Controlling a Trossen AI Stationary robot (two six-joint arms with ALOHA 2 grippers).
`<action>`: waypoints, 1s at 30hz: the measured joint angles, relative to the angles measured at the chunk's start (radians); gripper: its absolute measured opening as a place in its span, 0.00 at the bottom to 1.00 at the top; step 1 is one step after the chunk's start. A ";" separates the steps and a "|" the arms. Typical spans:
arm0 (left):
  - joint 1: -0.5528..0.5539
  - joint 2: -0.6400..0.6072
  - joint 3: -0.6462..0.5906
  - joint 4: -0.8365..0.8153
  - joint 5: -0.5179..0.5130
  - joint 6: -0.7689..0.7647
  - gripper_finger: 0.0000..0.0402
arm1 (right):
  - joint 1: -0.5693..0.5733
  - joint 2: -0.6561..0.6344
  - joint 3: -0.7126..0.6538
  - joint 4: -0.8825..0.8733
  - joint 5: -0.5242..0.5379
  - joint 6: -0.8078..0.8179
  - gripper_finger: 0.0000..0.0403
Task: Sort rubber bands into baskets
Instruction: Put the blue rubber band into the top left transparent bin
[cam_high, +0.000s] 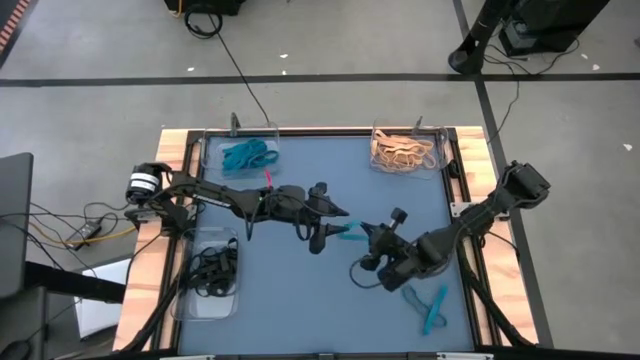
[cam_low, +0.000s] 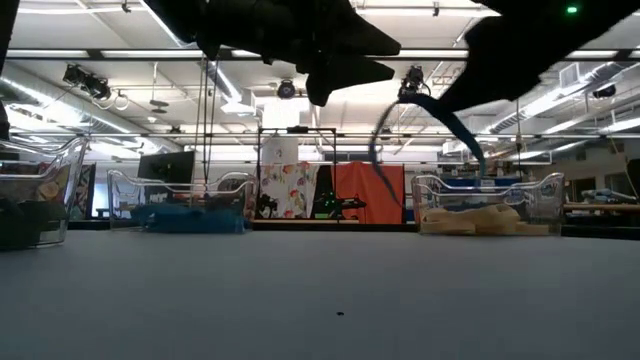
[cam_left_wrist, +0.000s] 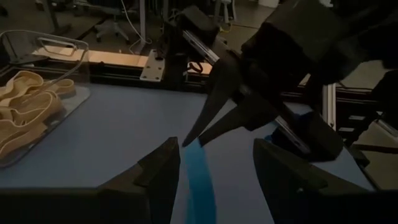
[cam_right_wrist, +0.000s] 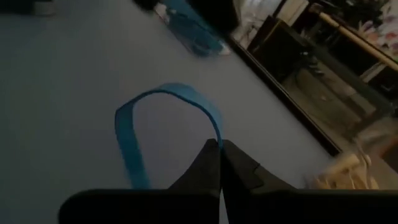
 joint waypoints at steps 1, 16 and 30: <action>-0.002 0.000 0.000 0.000 0.000 -0.001 0.51 | -0.015 -0.001 0.000 0.045 -0.004 -0.049 0.02; -0.005 0.000 0.000 -0.046 -0.150 -0.029 0.51 | -0.088 -0.088 0.001 0.340 -0.057 -0.386 0.02; -0.011 -0.005 0.000 -0.072 -0.152 -0.028 0.02 | -0.087 -0.099 0.001 0.338 -0.109 -0.382 0.09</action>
